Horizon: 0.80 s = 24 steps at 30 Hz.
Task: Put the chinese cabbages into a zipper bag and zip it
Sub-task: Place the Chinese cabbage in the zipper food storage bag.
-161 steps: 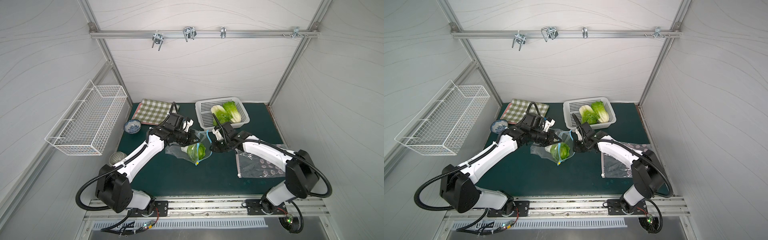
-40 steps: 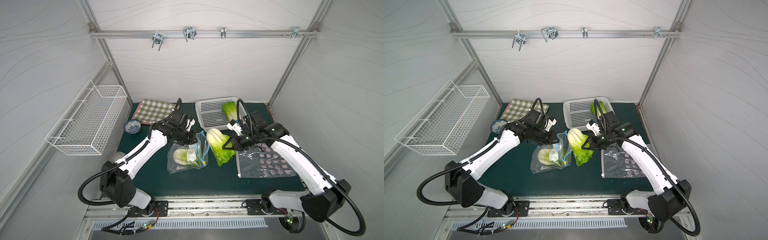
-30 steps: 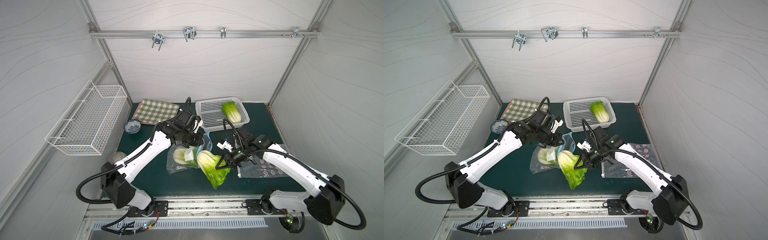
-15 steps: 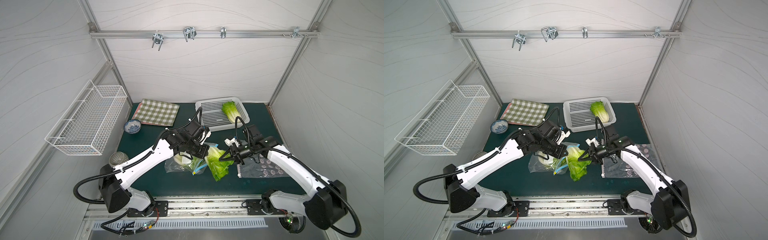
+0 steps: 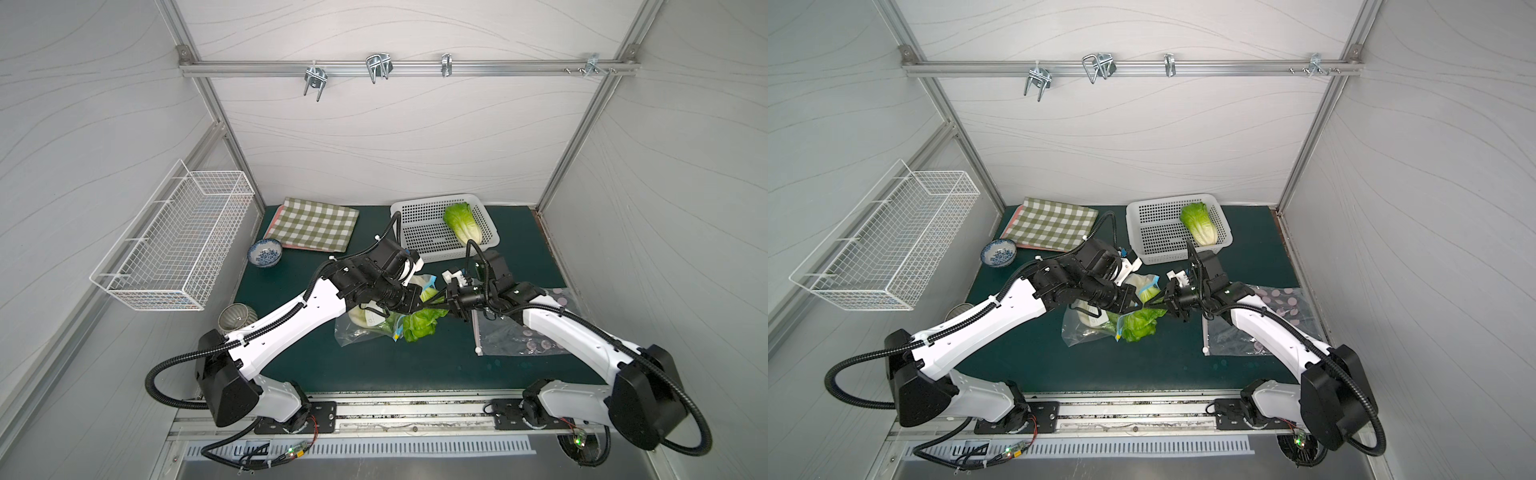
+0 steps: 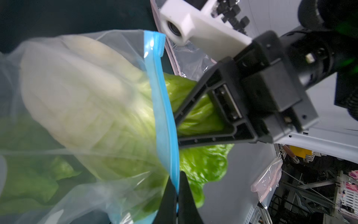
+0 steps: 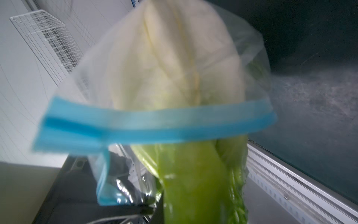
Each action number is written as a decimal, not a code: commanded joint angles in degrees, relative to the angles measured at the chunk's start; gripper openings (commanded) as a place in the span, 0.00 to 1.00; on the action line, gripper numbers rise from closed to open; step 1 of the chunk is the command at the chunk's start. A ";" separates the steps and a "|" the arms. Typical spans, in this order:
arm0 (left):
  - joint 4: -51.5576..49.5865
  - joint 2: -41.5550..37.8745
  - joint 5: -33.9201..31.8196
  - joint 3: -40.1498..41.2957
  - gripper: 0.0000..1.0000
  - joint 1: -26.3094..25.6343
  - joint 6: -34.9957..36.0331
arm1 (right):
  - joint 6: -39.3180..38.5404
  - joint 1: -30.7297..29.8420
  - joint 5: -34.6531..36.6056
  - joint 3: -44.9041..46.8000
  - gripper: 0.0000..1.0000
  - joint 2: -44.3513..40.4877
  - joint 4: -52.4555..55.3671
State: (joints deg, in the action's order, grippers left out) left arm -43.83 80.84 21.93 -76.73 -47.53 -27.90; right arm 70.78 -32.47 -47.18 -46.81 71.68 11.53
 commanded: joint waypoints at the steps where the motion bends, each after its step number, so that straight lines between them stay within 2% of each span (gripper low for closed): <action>1: 2.33 -0.47 4.32 -0.45 0.00 -1.19 -1.12 | 9.14 -0.22 5.35 1.78 0.00 1.21 -9.52; 4: 2.24 1.07 5.05 0.03 0.02 -1.47 -0.45 | 11.75 -0.72 5.39 1.50 0.00 2.31 -12.20; 8: 0.84 1.75 4.23 0.04 0.21 -1.43 1.61 | 13.49 -0.85 5.24 3.28 0.00 3.72 -14.26; 12: -1.89 -2.26 0.31 -0.08 0.38 0.12 3.47 | 15.35 -0.28 4.64 5.31 0.00 4.37 -16.36; 15: -2.07 -6.00 -0.82 3.11 0.46 1.77 3.12 | 15.58 0.35 4.33 5.11 0.00 4.90 -16.81; 20: 2.68 -14.18 -6.02 15.37 0.48 1.66 3.09 | 18.80 1.96 3.01 5.33 0.00 5.43 -20.07; 24: 11.89 -22.92 -13.00 26.52 0.48 0.37 7.07 | 20.70 2.73 2.41 5.67 0.00 5.26 -21.38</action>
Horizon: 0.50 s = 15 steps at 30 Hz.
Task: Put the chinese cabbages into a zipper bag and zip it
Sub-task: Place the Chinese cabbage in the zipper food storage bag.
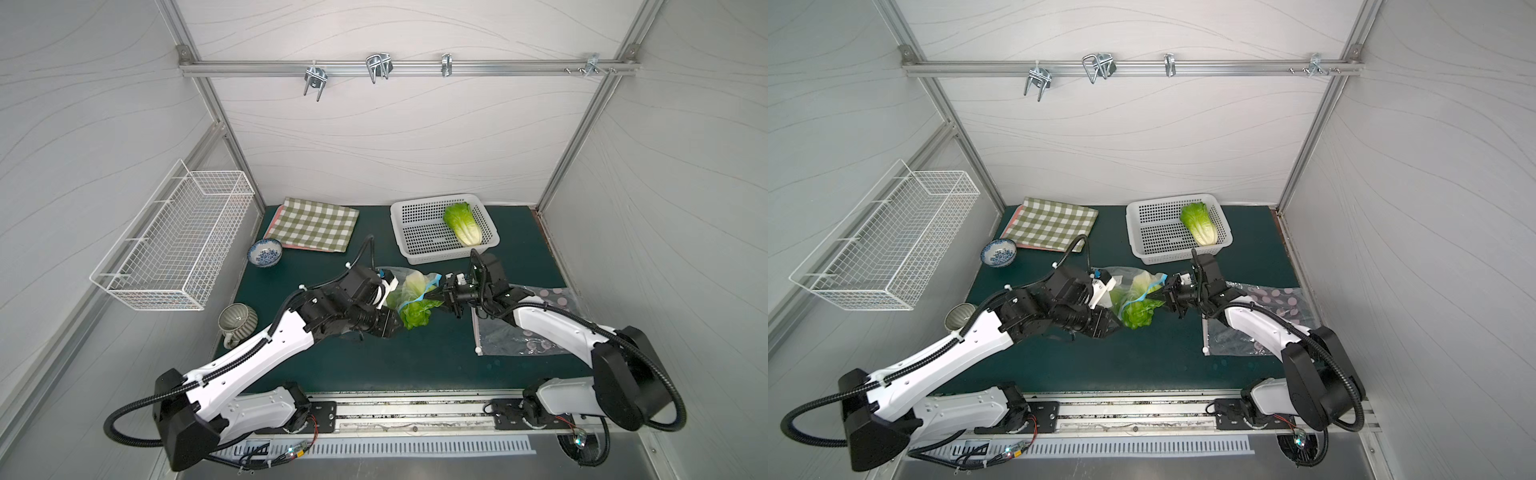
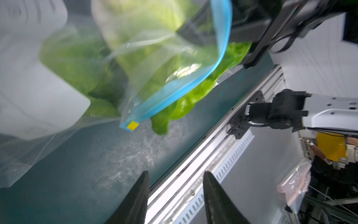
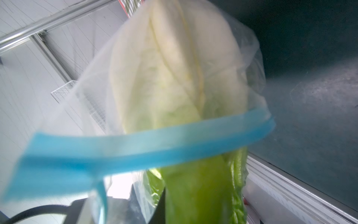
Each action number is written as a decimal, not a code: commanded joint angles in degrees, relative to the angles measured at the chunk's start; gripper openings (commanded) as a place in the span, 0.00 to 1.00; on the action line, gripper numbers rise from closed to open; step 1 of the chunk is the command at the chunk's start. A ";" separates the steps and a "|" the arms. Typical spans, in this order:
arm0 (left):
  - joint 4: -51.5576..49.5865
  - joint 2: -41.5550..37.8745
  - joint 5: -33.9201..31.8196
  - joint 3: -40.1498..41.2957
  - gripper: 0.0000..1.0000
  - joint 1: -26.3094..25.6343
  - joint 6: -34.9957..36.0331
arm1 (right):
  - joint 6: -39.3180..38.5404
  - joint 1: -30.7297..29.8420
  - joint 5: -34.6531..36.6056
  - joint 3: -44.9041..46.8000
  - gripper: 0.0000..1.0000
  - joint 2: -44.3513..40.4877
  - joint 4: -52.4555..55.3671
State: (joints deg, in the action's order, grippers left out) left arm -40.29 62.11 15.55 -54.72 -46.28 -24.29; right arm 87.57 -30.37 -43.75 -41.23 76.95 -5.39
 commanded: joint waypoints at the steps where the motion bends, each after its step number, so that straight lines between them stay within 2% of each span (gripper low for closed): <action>1: 10.48 -5.61 -7.62 6.13 0.48 -1.33 4.41 | 4.33 0.58 -1.15 0.15 0.00 0.04 -4.86; 5: 17.88 -7.64 -9.03 10.97 0.48 -3.09 8.35 | 5.24 0.82 -1.86 -0.16 0.00 0.41 -5.80; 10: 22.36 -5.35 -15.30 12.86 0.48 -4.56 15.27 | 5.57 0.75 -1.96 -0.12 0.00 0.22 -6.11; 15: 25.59 -1.86 -27.61 13.78 0.48 -8.47 26.08 | 5.59 0.77 -2.89 -0.19 0.00 0.54 -6.30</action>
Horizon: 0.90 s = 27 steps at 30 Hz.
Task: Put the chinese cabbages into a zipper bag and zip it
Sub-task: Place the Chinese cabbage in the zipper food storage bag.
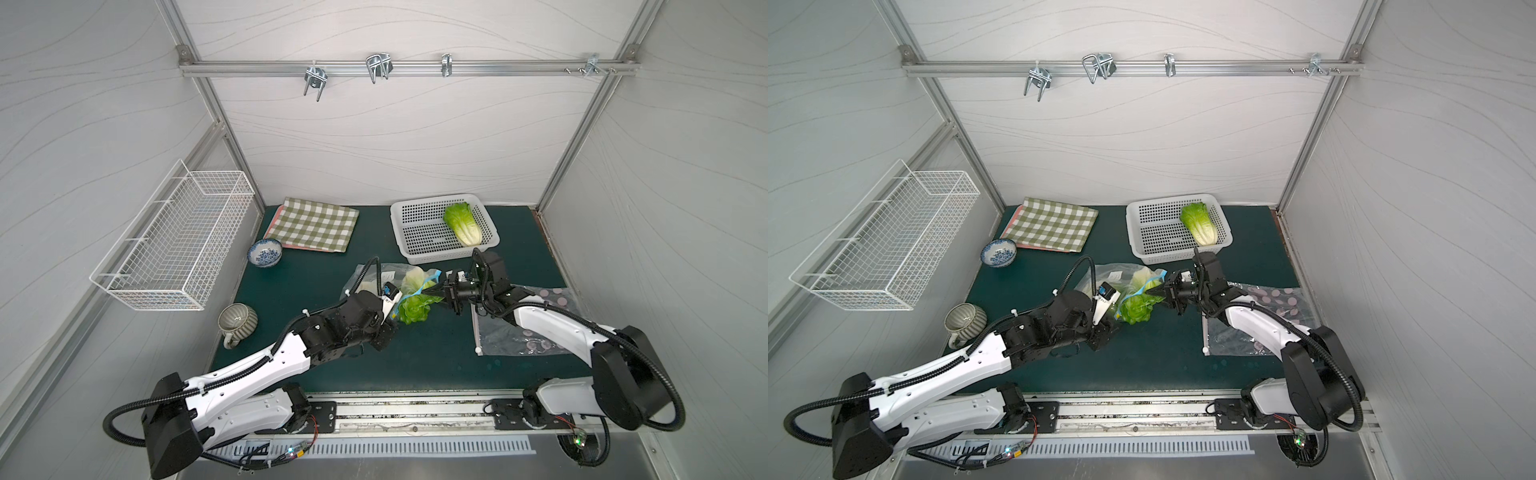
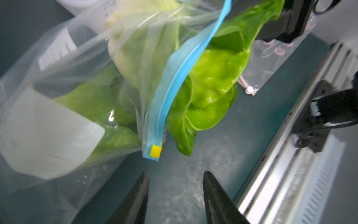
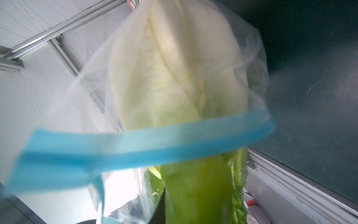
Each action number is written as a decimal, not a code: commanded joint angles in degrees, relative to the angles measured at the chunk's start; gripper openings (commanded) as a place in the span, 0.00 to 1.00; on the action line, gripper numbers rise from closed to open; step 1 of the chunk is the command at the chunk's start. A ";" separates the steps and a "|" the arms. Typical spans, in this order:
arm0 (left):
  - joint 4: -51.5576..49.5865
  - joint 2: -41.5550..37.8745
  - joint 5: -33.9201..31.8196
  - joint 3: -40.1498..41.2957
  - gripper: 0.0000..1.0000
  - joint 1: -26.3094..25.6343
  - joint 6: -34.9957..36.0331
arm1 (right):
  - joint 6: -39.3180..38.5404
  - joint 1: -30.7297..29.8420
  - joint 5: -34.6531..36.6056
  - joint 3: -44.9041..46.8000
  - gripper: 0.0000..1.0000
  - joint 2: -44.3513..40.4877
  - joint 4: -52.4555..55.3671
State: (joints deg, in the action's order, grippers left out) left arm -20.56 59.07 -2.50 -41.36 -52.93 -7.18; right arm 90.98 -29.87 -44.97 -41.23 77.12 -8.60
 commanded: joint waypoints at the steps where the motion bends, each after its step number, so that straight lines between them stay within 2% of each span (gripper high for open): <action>1: 6.77 1.65 -11.35 0.77 0.49 -2.26 10.86 | 2.16 0.28 -1.69 -0.22 0.00 0.40 -3.09; 5: 10.32 4.59 -13.98 1.71 0.49 -2.87 15.87 | 2.27 0.30 -2.03 -0.35 0.00 0.61 -3.42; 8: 10.77 7.46 -18.61 1.26 0.46 -2.96 17.95 | 2.48 0.32 -2.47 -0.61 0.00 1.08 -4.12; 13: 12.53 9.80 -19.42 1.03 0.35 -3.21 19.34 | 3.10 0.29 -2.75 -0.12 0.00 1.30 -5.13; 16: 13.22 10.58 -19.75 0.65 0.24 -3.68 19.05 | 3.50 0.34 -2.96 0.01 0.00 1.45 -5.59; 18: 12.10 10.25 -19.67 -0.16 0.14 -4.11 18.67 | 3.72 0.46 -3.10 -0.16 0.00 1.30 -5.68; 22: 8.98 7.04 -18.75 -0.66 0.01 -5.83 17.92 | 4.29 1.77 -2.85 -0.24 0.00 0.26 -5.63; 27: -1.45 3.26 -15.74 -4.29 0.00 -8.86 13.59 | 6.75 2.88 0.21 -0.61 0.00 -1.80 -7.22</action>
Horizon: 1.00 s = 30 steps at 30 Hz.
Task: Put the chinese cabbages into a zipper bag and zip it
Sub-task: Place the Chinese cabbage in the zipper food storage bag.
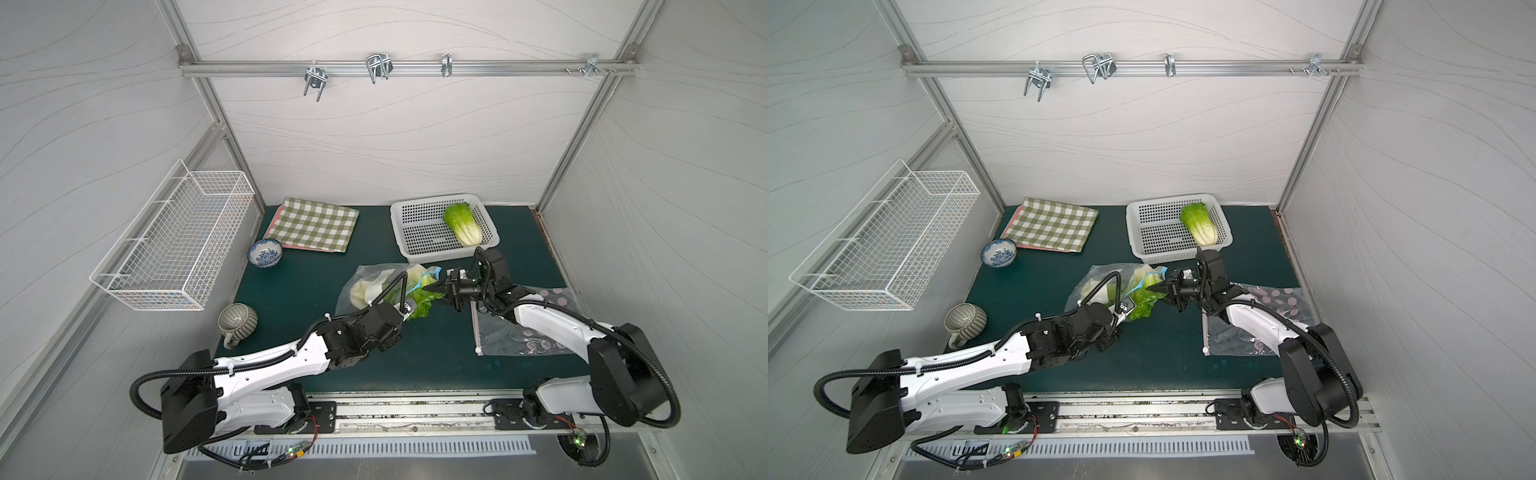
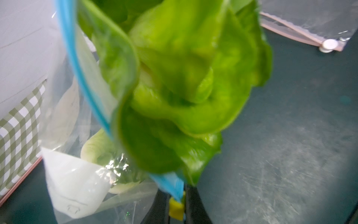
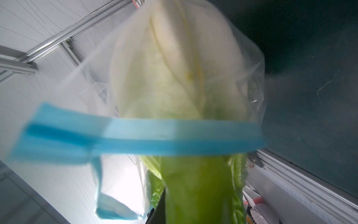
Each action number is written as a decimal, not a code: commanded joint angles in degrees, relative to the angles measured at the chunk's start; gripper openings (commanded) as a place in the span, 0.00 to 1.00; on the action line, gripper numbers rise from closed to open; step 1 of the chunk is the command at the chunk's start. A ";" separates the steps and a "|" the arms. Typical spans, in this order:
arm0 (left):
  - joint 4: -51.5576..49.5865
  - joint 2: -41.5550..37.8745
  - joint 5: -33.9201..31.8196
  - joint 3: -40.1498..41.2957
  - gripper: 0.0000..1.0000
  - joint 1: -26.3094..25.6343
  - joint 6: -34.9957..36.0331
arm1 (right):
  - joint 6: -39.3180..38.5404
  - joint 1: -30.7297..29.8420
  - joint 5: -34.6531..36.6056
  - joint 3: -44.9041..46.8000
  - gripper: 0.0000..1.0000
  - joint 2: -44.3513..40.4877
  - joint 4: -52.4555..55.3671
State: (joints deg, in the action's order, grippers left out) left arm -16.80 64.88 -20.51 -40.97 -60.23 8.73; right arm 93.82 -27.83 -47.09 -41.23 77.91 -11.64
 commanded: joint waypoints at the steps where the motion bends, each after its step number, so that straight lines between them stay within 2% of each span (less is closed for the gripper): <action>1: -7.04 -2.86 3.18 -5.35 0.00 -1.93 -3.16 | 4.60 0.76 3.19 -0.52 0.00 -2.98 -4.71; 8: -15.84 -1.07 8.34 -13.32 0.00 -6.20 -7.07 | 4.65 -2.54 15.28 -2.43 0.00 -5.64 -0.14; 15: -18.88 0.48 6.18 -19.84 0.00 -6.92 -8.92 | -7.90 -11.72 31.08 -6.18 0.00 -7.64 20.38; 18: -17.12 -0.84 7.83 -19.87 0.00 -6.92 -9.54 | -8.05 -12.36 31.95 -5.13 0.00 -7.21 19.89; 19: -16.51 -1.23 8.36 -19.78 0.00 -6.92 -9.91 | -8.51 -12.34 32.27 -5.57 0.04 -7.33 20.28; 23: -15.10 -2.71 9.22 -19.63 0.00 -6.31 -10.95 | -17.32 -12.18 33.81 -12.41 0.31 -6.71 26.48; 26: -15.11 -3.98 11.74 -19.46 0.00 -2.97 -12.87 | -26.09 -9.93 27.02 -19.17 0.44 -3.70 30.63; 30: -15.50 -5.53 14.05 -20.07 0.00 2.12 -14.06 | -38.23 -8.09 17.26 -26.85 0.56 -0.85 37.28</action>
State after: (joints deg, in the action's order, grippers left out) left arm -35.24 61.19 -9.76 -57.67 -60.55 -3.73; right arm 67.61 -37.36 -23.94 -63.94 75.68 18.81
